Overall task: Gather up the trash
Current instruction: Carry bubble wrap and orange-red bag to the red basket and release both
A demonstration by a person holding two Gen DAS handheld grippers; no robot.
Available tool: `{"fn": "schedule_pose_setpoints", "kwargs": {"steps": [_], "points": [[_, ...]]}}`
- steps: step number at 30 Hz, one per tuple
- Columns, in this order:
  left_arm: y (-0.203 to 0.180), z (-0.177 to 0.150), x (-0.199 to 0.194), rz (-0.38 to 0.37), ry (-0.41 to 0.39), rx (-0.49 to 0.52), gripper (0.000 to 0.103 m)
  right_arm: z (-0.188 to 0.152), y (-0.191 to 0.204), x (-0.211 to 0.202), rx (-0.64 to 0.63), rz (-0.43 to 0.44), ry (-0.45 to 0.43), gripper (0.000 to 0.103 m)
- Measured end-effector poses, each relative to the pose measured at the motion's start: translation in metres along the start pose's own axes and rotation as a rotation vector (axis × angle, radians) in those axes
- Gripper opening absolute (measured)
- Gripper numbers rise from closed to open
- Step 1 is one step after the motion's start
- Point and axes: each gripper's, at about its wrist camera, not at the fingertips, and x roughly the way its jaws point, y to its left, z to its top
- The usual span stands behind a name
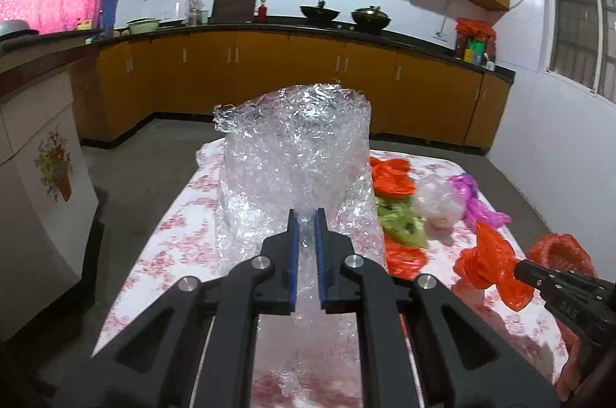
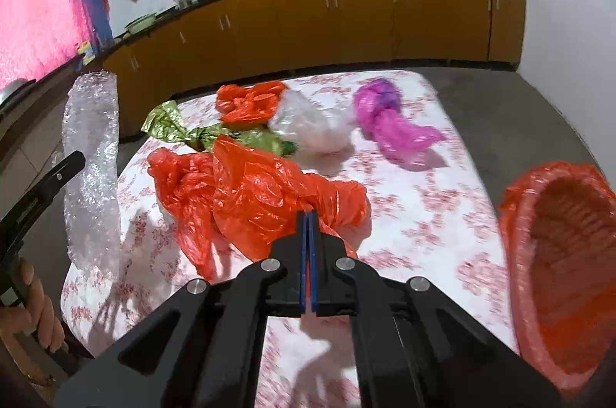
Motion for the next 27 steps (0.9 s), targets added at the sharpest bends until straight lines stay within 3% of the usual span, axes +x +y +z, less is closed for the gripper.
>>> {"fn": "schedule_pose_setpoints", "kwargs": {"steps": [14,27], "points": [[-0.092,-0.01,-0.011,-0.152,0.019,0.096,0.009,-0.004,-0.065,-0.057,0.056,-0.114,-0.086,0.002],[-0.218,-0.026,-0.012,-0.386,0.056,0.203,0.009,-0.008,-0.153,-0.115,0.154,-0.287,-0.163,0.001]]}}
